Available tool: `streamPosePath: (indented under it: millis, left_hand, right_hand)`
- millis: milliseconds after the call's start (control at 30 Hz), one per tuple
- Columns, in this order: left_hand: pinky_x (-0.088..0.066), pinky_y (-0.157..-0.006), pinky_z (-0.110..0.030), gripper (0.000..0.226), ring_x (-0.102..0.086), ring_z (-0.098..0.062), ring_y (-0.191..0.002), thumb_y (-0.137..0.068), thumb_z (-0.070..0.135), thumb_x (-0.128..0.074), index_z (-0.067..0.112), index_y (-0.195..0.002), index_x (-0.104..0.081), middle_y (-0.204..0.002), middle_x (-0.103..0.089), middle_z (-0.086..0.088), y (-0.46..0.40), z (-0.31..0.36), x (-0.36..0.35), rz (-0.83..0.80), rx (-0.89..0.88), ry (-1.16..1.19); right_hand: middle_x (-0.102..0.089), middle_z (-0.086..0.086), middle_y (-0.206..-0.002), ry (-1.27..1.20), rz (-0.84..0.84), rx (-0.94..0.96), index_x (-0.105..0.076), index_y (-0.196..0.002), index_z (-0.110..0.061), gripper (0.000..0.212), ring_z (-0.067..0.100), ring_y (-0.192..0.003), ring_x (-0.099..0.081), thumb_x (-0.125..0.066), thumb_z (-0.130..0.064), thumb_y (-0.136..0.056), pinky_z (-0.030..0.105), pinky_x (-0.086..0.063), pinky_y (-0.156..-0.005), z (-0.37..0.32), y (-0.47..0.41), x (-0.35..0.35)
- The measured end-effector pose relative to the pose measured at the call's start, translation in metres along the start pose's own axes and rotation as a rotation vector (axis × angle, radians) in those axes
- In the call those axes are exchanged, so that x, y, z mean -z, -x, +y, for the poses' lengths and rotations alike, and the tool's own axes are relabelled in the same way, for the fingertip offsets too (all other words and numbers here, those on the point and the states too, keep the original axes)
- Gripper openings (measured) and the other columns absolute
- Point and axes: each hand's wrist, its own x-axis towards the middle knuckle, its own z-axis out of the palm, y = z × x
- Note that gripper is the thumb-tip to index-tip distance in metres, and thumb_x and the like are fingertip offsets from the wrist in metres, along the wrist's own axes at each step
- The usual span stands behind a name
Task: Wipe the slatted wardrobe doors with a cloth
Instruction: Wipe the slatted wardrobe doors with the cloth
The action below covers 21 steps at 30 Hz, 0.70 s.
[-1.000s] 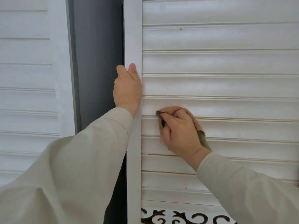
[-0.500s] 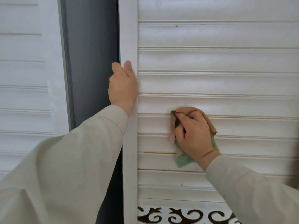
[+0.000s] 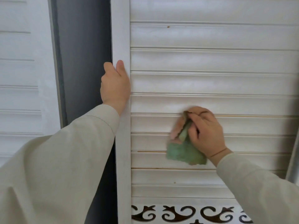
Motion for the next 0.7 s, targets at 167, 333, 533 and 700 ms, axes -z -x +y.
streamPosePath:
  millis: [167,333,533,700]
  left_hand:
    - [-0.051,-0.069,-0.045,0.048,-0.055,-0.032,-0.071,-0.103,0.052,-0.024,0.007,-0.107,-0.043,-0.075,-0.052,-0.001,0.002,0.002,-0.001,0.023,-0.005,-0.02]
    - [-0.047,-0.072,-0.041,0.049,-0.059,-0.034,-0.084,-0.104,0.049,-0.025,0.007,-0.114,-0.047,-0.093,-0.06,-0.009,0.008,0.0,-0.005,0.102,0.01,-0.151]
    - [-0.036,-0.105,-0.049,0.043,-0.039,-0.041,-0.131,-0.092,0.017,-0.047,0.016,-0.135,-0.049,-0.15,-0.037,-0.014,0.028,0.021,-0.029,0.216,-0.288,-0.467]
    - [-0.02,-0.116,-0.061,0.038,-0.029,-0.045,-0.143,-0.09,0.011,-0.047,0.011,-0.127,-0.057,-0.152,-0.037,-0.02,0.04,0.024,-0.048,0.146,-0.564,-0.469]
  right_hand:
    - [-0.072,0.012,-0.09,0.036,0.102,-0.097,-0.074,-0.103,0.002,0.033,0.029,-0.088,-0.064,-0.048,-0.012,-0.089,0.034,-0.049,-0.087,0.011,0.006,0.01]
    - [-0.072,0.011,-0.094,-0.05,0.023,-0.079,-0.073,-0.108,-0.001,0.033,0.029,-0.091,-0.064,-0.049,-0.014,-0.088,0.033,-0.047,-0.092,-0.019,-0.003,-0.006]
    - [-0.071,0.01,-0.1,-0.118,-0.104,-0.052,-0.07,-0.114,-0.002,0.035,0.027,-0.097,-0.061,-0.053,-0.016,-0.086,0.037,-0.049,-0.095,-0.044,-0.014,-0.012]
    - [-0.07,0.011,-0.106,-0.127,-0.182,-0.022,-0.068,-0.118,-0.001,0.039,0.028,-0.101,-0.061,-0.05,-0.016,-0.087,0.039,-0.048,-0.097,-0.037,-0.011,-0.004]
